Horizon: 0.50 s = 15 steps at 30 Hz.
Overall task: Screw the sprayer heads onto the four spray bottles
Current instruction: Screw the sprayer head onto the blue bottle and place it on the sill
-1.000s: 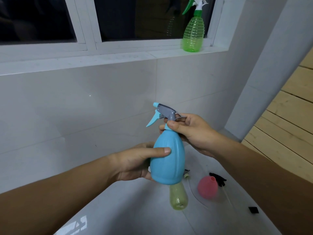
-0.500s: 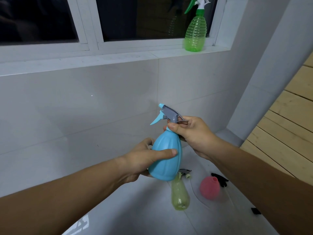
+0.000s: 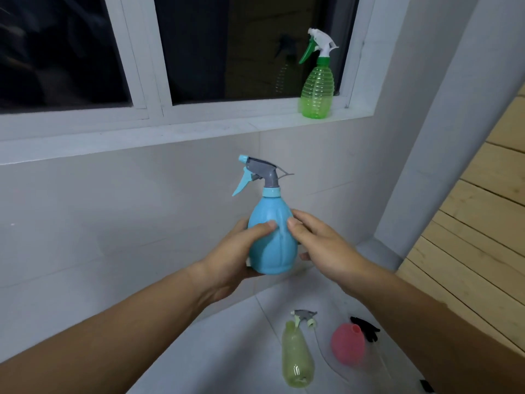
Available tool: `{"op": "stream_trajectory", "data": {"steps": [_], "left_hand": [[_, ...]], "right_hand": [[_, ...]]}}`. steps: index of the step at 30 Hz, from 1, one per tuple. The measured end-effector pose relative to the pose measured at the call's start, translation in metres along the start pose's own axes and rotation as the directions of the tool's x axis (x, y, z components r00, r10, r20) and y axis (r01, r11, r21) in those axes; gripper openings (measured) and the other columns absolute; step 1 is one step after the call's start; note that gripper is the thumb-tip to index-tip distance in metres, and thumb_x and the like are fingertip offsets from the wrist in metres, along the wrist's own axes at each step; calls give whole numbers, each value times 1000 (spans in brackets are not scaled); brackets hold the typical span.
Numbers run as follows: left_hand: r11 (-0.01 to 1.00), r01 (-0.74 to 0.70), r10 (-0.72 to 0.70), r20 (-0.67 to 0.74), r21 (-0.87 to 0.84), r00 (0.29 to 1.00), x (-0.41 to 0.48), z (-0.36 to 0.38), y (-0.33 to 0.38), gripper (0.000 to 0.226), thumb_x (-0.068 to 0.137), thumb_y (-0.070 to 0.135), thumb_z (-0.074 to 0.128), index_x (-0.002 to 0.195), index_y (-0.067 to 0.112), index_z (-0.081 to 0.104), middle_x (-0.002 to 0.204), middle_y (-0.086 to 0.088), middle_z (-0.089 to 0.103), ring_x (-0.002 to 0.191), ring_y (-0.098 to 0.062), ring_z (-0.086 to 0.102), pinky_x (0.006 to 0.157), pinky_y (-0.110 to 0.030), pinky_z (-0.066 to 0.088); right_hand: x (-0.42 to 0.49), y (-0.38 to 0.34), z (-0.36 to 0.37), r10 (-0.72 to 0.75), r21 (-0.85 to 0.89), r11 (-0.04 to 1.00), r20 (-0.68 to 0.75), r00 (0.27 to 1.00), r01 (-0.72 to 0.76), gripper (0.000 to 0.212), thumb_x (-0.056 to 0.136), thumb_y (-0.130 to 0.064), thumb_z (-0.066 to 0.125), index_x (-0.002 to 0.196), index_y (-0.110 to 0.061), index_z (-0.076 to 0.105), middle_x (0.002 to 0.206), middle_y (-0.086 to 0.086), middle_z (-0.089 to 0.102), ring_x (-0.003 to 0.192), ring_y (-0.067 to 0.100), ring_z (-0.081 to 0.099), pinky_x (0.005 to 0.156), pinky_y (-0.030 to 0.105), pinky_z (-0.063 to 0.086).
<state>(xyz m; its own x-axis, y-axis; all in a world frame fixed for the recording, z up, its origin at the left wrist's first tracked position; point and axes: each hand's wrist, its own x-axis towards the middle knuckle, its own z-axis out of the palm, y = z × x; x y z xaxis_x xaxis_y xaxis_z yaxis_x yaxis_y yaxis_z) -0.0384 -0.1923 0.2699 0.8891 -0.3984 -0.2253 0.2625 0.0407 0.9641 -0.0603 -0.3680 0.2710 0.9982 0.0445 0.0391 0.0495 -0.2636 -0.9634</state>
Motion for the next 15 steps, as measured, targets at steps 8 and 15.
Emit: {"op": "stream_trajectory", "data": {"steps": [8,15], "left_hand": [[927,-280,294,-21,250,956,52,18,92,48,98,23,67,142,27,51,128,-9,69,108,-19,71,96,-36,57],[750,-478,574,-90,458,814,116,27,185,65,89,36,78,144,19,47,127,-4,64,107,-19,67,81,-27,57]], "right_hand": [[62,-58,-52,-147,31,987,-264,953,160,38,93,-34,60,130,-27,54,105,4,68,97,17,69,92,41,55],[148,-124,-91,-236,59,960,-367,900,275,32,94,-40,56,123,-26,60,114,0,68,102,17,68,84,36,57]]}}
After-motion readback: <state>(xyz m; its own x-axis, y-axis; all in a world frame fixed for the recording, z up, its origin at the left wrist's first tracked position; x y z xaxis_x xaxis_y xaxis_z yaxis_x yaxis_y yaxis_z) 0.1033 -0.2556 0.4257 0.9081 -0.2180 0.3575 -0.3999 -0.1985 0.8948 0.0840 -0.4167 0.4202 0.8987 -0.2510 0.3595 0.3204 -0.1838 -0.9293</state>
